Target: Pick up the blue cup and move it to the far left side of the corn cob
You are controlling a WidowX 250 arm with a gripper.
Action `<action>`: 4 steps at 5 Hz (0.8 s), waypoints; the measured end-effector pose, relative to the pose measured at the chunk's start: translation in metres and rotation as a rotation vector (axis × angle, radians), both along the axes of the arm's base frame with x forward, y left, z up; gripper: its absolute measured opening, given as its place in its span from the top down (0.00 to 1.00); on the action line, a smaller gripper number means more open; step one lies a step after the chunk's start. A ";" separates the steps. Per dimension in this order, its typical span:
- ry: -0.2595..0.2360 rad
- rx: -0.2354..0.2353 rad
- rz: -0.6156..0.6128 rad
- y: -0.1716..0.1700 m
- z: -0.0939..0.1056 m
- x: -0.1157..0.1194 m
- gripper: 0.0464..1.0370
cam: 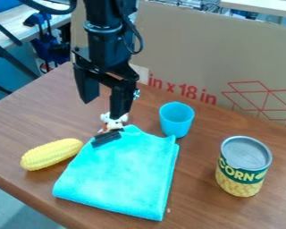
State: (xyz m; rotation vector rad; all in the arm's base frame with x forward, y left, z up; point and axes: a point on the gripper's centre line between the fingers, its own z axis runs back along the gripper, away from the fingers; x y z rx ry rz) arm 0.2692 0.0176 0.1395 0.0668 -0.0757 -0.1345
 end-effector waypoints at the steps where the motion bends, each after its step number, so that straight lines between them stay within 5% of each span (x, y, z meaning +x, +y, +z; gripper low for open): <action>1: 0.028 -0.001 -0.008 -0.002 -0.008 0.000 0.04; 4: -0.054 0.035 -0.470 -0.084 -0.029 0.108 0.04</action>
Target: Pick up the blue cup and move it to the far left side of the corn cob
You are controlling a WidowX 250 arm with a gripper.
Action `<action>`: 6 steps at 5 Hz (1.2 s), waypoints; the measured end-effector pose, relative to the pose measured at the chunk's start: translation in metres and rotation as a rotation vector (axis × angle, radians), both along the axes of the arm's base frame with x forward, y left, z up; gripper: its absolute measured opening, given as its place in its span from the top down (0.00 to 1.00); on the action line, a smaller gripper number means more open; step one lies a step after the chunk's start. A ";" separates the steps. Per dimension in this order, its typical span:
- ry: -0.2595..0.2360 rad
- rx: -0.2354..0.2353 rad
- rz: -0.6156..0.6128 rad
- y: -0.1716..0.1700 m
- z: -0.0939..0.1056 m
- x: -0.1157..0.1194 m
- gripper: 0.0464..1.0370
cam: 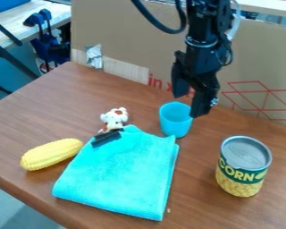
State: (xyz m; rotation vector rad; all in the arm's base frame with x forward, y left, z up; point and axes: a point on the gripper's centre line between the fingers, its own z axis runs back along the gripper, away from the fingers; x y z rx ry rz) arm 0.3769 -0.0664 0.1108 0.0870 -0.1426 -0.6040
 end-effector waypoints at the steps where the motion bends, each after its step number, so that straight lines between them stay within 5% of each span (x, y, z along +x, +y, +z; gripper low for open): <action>1: 0.003 -0.011 -0.023 -0.010 -0.008 0.005 0.04; 3: -0.024 -0.063 -0.001 -0.009 -0.013 0.012 0.04; 4: 0.026 -0.053 0.006 -0.006 -0.028 0.009 0.04; 6: 0.048 -0.048 0.018 0.000 -0.039 0.012 0.04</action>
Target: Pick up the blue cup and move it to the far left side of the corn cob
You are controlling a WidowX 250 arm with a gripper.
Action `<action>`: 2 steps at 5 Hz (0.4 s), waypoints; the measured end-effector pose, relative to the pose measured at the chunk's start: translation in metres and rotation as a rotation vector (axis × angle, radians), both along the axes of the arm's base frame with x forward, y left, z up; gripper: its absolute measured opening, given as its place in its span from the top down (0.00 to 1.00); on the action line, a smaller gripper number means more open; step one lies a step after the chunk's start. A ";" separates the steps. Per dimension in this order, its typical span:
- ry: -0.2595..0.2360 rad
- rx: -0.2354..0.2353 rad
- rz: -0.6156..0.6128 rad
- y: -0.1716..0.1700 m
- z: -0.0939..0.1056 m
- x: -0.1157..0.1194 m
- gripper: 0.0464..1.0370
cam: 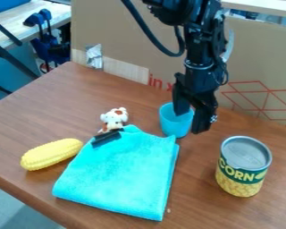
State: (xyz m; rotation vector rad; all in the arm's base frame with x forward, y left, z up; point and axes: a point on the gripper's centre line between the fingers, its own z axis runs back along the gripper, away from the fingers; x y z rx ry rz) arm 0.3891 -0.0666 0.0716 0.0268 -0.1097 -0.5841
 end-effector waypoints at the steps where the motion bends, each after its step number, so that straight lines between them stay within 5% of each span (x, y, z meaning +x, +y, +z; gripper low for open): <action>1: 0.008 0.002 0.000 0.002 -0.006 0.004 0.04; 2: 0.028 0.007 0.003 0.005 -0.016 0.006 0.07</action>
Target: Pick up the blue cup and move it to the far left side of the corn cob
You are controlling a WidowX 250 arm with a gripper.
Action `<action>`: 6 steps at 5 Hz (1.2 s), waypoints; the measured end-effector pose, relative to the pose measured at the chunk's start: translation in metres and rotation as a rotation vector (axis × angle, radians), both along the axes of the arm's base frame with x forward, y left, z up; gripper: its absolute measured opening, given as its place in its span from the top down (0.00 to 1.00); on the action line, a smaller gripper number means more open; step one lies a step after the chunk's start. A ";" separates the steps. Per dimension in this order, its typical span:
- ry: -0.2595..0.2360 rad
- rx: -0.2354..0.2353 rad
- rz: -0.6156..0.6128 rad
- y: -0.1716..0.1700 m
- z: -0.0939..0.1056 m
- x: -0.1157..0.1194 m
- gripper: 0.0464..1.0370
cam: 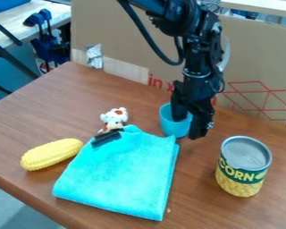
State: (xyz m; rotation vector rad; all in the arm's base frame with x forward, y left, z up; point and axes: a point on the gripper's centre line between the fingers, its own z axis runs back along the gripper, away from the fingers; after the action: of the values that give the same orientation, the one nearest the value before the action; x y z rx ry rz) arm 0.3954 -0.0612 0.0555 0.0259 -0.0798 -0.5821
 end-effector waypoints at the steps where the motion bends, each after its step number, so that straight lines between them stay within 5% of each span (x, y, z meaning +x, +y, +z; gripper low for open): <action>1: -0.016 0.001 -0.005 0.001 0.000 0.003 0.35; 3: -0.036 -0.006 -0.003 0.004 0.002 -0.006 0.87; 5: -0.066 -0.040 0.028 0.023 0.014 -0.025 0.95; 6: -0.061 -0.019 0.081 0.039 0.030 -0.039 0.95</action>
State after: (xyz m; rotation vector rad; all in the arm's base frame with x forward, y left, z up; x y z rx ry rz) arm 0.3567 -0.0223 0.0859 0.0285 -0.1429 -0.4999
